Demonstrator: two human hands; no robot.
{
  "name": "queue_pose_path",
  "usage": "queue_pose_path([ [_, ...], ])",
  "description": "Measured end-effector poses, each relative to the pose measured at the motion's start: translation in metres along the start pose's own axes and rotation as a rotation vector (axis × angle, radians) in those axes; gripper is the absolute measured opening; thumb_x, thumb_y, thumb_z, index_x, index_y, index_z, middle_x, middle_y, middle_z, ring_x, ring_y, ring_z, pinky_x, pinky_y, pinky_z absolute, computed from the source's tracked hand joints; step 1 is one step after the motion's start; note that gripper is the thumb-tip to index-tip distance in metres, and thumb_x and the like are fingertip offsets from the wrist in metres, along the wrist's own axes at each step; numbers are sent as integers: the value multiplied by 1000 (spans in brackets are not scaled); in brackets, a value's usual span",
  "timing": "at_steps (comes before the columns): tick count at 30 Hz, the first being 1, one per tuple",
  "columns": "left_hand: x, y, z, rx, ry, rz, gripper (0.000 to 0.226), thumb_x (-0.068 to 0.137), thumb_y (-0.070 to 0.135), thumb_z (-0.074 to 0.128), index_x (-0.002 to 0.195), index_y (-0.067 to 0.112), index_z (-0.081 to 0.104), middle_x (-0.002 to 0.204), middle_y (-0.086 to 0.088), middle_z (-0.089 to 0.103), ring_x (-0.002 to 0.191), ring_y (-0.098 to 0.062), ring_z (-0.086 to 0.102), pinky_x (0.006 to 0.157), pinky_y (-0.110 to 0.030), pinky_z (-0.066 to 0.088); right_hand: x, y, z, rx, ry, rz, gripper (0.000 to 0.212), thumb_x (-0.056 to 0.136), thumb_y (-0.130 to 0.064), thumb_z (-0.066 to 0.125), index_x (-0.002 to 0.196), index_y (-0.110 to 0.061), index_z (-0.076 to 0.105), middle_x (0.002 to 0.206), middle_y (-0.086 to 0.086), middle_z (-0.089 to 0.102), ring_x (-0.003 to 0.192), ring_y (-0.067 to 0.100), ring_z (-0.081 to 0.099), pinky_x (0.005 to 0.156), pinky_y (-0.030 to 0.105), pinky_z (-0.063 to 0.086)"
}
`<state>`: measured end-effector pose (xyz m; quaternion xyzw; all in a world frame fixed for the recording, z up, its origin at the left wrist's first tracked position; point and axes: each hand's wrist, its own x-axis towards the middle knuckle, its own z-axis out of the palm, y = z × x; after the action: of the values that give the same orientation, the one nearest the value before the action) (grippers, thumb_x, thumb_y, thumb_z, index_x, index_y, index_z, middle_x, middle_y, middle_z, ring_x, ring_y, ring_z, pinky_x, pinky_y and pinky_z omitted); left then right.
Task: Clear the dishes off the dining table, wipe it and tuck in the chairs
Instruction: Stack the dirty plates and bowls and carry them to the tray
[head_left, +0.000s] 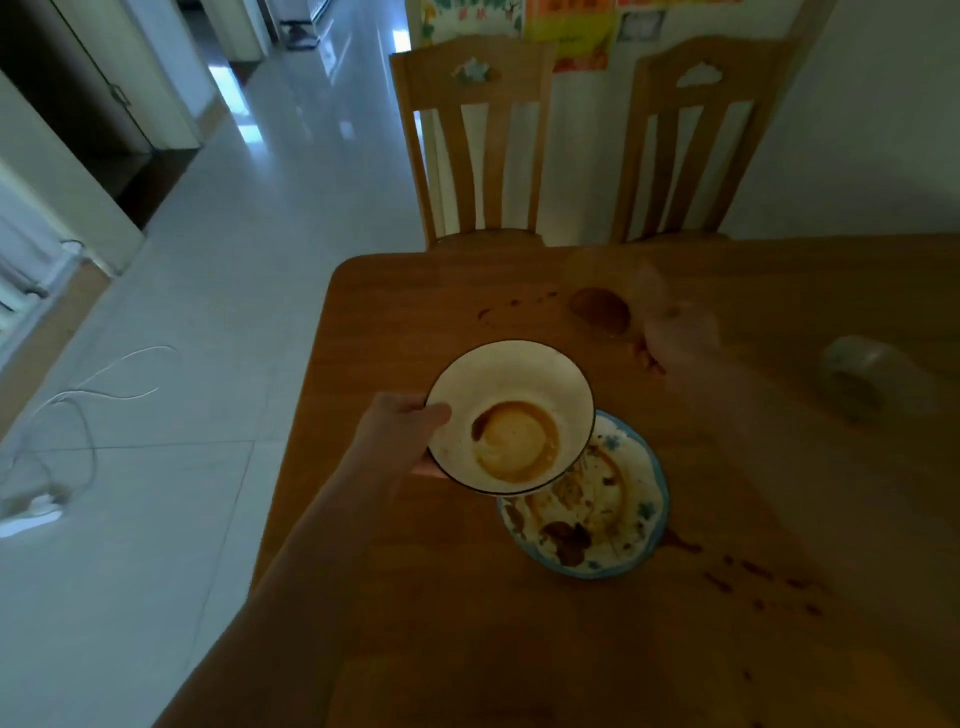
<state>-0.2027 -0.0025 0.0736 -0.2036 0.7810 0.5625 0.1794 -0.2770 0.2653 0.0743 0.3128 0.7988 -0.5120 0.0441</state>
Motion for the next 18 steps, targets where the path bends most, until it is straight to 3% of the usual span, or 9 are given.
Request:
queue_pose_path([
  [3, -4, 2, 35, 95, -48, 3, 29, 96, 17, 57, 123, 9, 64, 111, -9, 67, 84, -22, 68, 55, -31, 61, -29, 6, -29, 60, 74, -97, 37, 101, -31, 46, 75, -7, 55, 60, 11, 58, 44, 15, 45, 42, 26, 34],
  [5, -7, -3, 53, 137, -64, -4, 30, 97, 18, 56, 124, 7, 64, 97, -5, 66, 71, -16, 66, 53, -30, 60, -47, 10, -44, 95, 64, -111, 31, 98, -34, 51, 86, -6, 57, 59, 9, 59, 42, 12, 44, 39, 24, 33],
  [10, -11, -24, 78, 227, -49, -1, 27, 97, 21, 54, 119, 6, 64, 79, 5, 59, 62, -13, 63, 69, -43, 62, -85, 26, -62, 122, -31, -82, 31, 96, -40, 56, 97, -9, 58, 57, 6, 58, 37, 9, 41, 38, 22, 30],
  [15, -15, -34, 81, 245, -31, -5, 28, 98, 21, 53, 121, 7, 63, 80, 5, 60, 62, -12, 62, 66, -39, 62, -104, 47, -58, 69, -158, -63, 18, 98, -22, 52, 104, -6, 60, 58, 7, 60, 39, 11, 44, 37, 21, 31],
  [18, -17, -35, 79, 216, -53, -24, 29, 98, 20, 53, 122, 7, 63, 89, -1, 62, 65, -12, 62, 64, -35, 62, -110, 57, -50, 5, -242, -93, 23, 100, -26, 51, 103, -6, 60, 61, 9, 59, 42, 12, 44, 37, 22, 31],
])
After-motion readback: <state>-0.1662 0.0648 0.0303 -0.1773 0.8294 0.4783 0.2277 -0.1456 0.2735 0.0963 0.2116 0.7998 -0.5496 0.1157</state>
